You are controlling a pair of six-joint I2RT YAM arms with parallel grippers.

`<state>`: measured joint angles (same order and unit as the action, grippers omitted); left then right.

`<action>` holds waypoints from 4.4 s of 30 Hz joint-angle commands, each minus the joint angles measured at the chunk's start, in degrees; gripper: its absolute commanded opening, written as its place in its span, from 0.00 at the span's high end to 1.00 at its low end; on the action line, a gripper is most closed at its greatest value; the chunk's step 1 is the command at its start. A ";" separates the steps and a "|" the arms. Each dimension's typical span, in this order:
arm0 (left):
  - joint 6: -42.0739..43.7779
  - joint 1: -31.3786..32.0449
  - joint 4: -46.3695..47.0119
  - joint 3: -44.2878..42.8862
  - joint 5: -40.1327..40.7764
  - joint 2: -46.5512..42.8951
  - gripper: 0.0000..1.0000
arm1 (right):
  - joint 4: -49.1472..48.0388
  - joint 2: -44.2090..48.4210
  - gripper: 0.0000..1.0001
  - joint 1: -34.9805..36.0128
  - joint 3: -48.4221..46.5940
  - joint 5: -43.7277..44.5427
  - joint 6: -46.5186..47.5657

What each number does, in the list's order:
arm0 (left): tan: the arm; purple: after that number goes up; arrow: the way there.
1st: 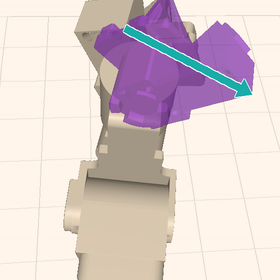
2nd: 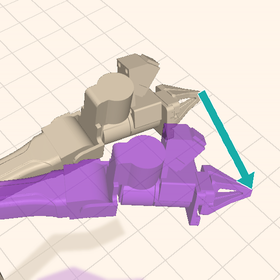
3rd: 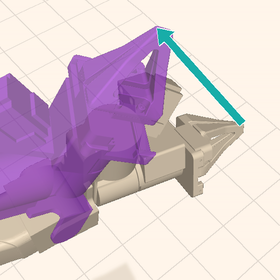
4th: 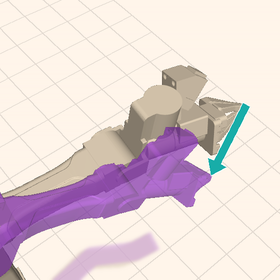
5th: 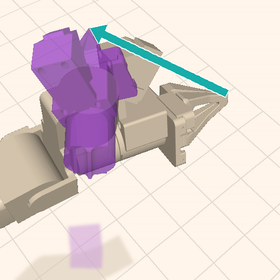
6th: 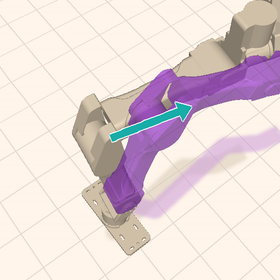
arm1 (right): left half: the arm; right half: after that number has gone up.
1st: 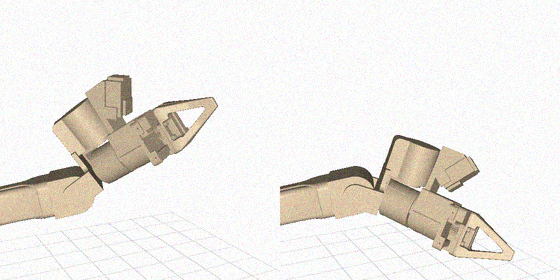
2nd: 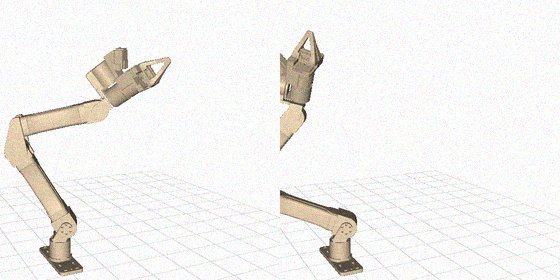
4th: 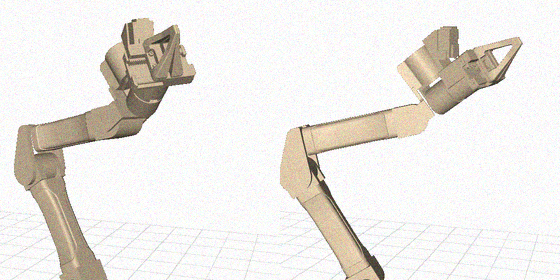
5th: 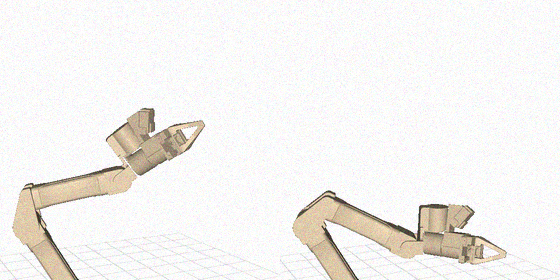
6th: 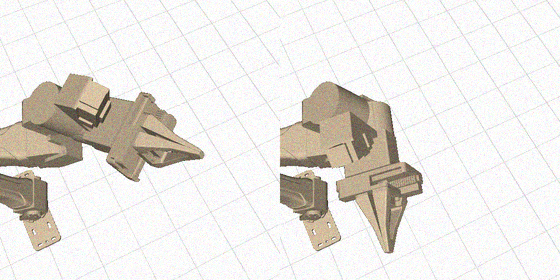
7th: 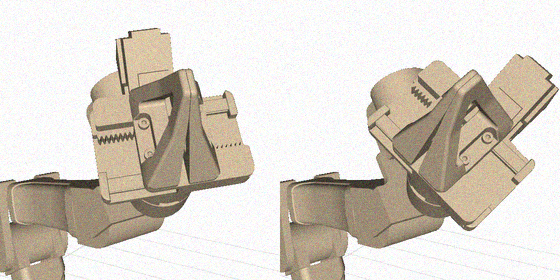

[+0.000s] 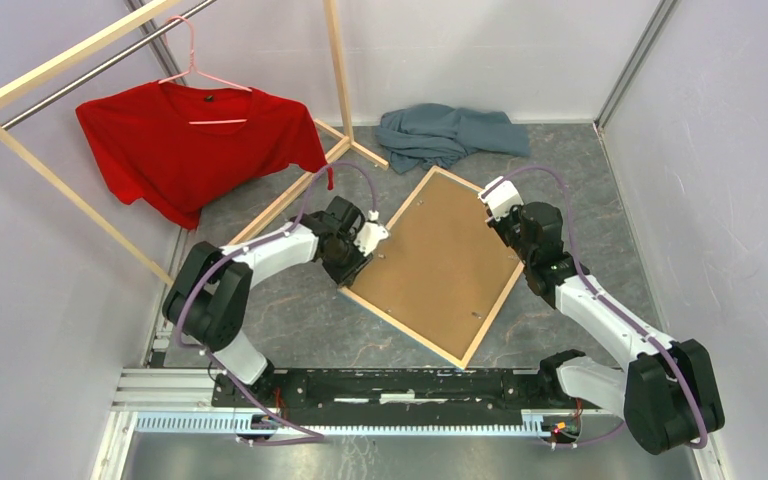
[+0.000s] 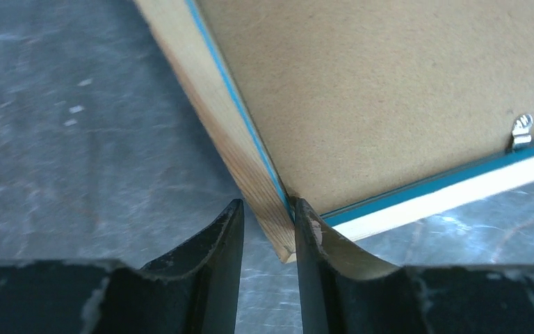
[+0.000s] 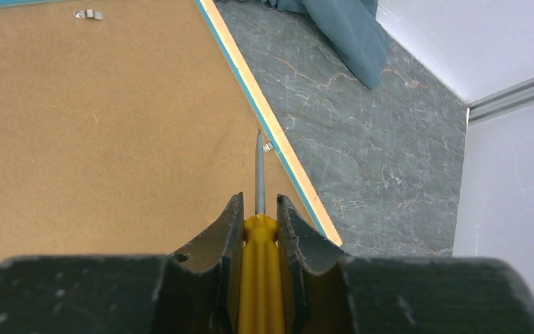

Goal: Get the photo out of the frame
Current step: Adjust the photo frame at the center of the board.

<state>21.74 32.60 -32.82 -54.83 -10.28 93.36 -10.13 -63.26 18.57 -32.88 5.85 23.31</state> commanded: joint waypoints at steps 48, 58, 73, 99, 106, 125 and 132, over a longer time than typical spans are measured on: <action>-9.99 17.20 5.37 -37.26 -13.78 16.36 0.52 | -4.95 5.02 1.00 -11.48 -1.39 14.56 -6.96; -18.15 22.05 7.37 -53.27 -20.85 32.11 0.51 | -4.50 5.77 1.00 -16.49 -1.32 13.09 -7.75; -23.57 22.14 10.94 -57.66 -18.01 41.65 0.51 | -4.47 7.66 1.00 -18.27 -0.79 8.42 -8.89; -20.85 22.07 8.44 -61.30 -11.00 46.47 0.51 | -4.28 6.79 1.00 -18.22 -0.69 4.31 -8.73; -20.20 22.85 8.38 -57.99 -15.86 44.11 0.53 | -4.37 6.73 1.00 -18.23 -0.64 4.22 -8.64; -9.85 29.27 2.97 -44.40 -25.35 33.71 0.54 | -4.25 6.90 1.00 -18.22 -0.69 4.49 -8.98; -4.12 29.71 -2.31 -40.77 -27.34 29.77 0.54 | -4.20 7.00 1.00 -18.23 -0.69 4.35 -8.98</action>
<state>11.51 61.91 -29.04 -97.69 -34.61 127.92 -12.73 -56.73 0.58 -33.17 10.35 15.18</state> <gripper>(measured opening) 0.462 0.236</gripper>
